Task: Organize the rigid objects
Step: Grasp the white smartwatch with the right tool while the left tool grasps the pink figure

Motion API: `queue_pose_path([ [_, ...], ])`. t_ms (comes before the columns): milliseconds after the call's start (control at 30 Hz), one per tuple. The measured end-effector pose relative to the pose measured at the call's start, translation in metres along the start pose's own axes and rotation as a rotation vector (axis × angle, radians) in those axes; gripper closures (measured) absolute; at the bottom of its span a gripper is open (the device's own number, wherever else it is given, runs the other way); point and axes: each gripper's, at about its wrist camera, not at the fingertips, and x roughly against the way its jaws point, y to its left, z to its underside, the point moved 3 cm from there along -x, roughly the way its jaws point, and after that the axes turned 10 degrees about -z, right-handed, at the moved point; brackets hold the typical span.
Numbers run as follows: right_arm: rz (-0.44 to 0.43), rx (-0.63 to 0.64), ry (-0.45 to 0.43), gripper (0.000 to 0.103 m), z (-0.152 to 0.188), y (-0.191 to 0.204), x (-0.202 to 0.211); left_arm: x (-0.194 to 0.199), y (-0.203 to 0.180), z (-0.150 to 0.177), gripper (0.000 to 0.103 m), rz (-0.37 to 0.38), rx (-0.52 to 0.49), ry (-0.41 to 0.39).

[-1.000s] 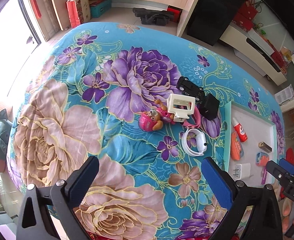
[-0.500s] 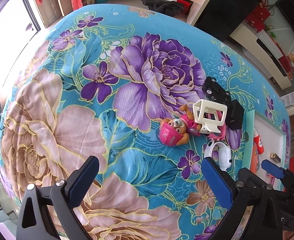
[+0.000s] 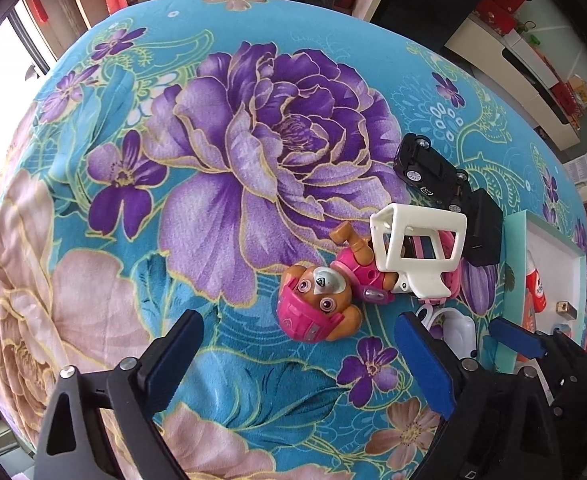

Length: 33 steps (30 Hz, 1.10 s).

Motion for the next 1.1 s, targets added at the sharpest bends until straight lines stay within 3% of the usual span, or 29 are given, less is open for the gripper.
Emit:
queue_pose_path([
  [233, 0.000, 0.005, 0.013, 0.012, -0.007, 0.001, -0.010, -0.009, -0.011, -0.006, 0.015, 0.005, -0.024, 0.007],
  [400, 0.004, -0.002, 0.015, 0.014, -0.015, 0.004, -0.018, -0.014, -0.017, -0.005, 0.029, 0.023, -0.035, 0.012],
  [567, -0.012, 0.003, 0.010, 0.032, -0.010, 0.006, -0.018, -0.010, -0.024, 0.000, 0.056, 0.019, -0.066, 0.009],
  [700, -0.033, 0.007, 0.016, 0.052, -0.005, 0.014, -0.014, -0.008, -0.026, 0.003, 0.056, 0.025, -0.060, 0.009],
  [1100, -0.036, -0.005, 0.008, 0.052, 0.020, 0.010, 0.013, 0.023, -0.012, 0.028, 0.056, 0.008, -0.034, 0.004],
])
